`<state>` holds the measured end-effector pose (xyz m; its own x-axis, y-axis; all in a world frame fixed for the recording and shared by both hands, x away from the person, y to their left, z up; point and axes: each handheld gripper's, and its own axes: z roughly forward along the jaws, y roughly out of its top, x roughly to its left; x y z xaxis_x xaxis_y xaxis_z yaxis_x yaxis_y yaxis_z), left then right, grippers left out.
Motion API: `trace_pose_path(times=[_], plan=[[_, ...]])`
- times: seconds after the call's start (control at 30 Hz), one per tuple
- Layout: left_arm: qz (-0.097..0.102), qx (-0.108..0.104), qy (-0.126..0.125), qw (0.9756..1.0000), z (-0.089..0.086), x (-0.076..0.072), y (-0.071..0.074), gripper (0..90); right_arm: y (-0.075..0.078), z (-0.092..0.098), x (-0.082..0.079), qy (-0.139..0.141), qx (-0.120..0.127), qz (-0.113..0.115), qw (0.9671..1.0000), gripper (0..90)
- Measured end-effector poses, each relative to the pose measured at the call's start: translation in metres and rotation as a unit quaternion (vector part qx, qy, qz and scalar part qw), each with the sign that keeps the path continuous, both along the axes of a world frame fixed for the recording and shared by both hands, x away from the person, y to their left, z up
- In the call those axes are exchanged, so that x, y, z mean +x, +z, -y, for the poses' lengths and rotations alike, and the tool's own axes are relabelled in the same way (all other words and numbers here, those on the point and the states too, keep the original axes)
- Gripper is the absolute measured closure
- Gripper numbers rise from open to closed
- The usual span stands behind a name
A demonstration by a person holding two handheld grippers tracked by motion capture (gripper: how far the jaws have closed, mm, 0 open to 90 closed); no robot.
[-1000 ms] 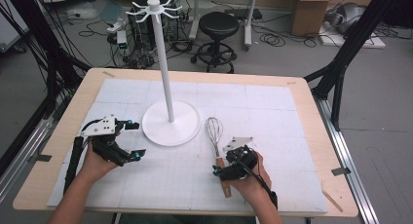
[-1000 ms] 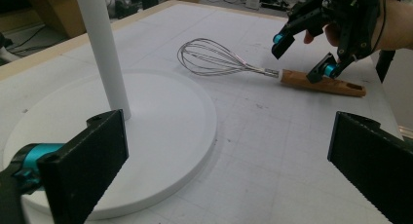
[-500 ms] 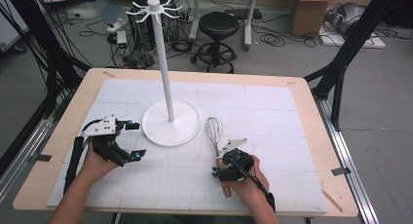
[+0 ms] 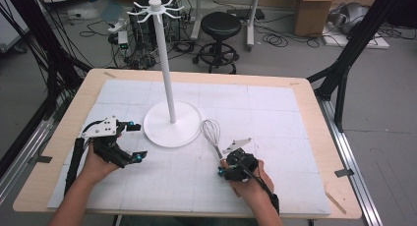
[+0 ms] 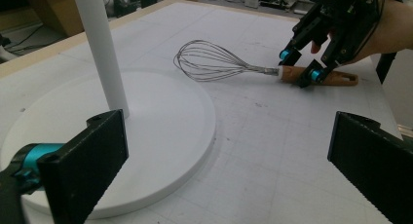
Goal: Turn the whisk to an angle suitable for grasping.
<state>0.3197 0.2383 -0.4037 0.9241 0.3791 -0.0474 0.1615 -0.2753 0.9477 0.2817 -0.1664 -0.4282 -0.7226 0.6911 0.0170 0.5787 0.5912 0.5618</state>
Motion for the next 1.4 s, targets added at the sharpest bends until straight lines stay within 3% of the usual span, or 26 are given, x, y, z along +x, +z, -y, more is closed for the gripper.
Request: trace_pose_path(times=[0.37,0.77,1.07,1.4], plan=[[-0.001,0.002,-0.001,1.0,0.001,0.0,-0.001,1.7,0.001,0.017,-0.002,-0.014,0.004,-0.007,0.9999,68.6],[0.0,0.004,-0.002,1.0,0.001,0.0,-0.001,1.7,0.003,0.028,-0.004,-0.005,-0.011,-0.003,0.9999,72.2],[0.001,0.002,0.0,1.0,0.0,0.0,0.0,1.7,0.003,0.038,-0.004,0.023,-0.007,0.003,0.9997,72.7],[0.0,0.002,0.002,1.0,0.0,0.001,0.0,1.7,0.008,0.042,-0.004,0.06,0.015,0.011,0.998,72.8]])
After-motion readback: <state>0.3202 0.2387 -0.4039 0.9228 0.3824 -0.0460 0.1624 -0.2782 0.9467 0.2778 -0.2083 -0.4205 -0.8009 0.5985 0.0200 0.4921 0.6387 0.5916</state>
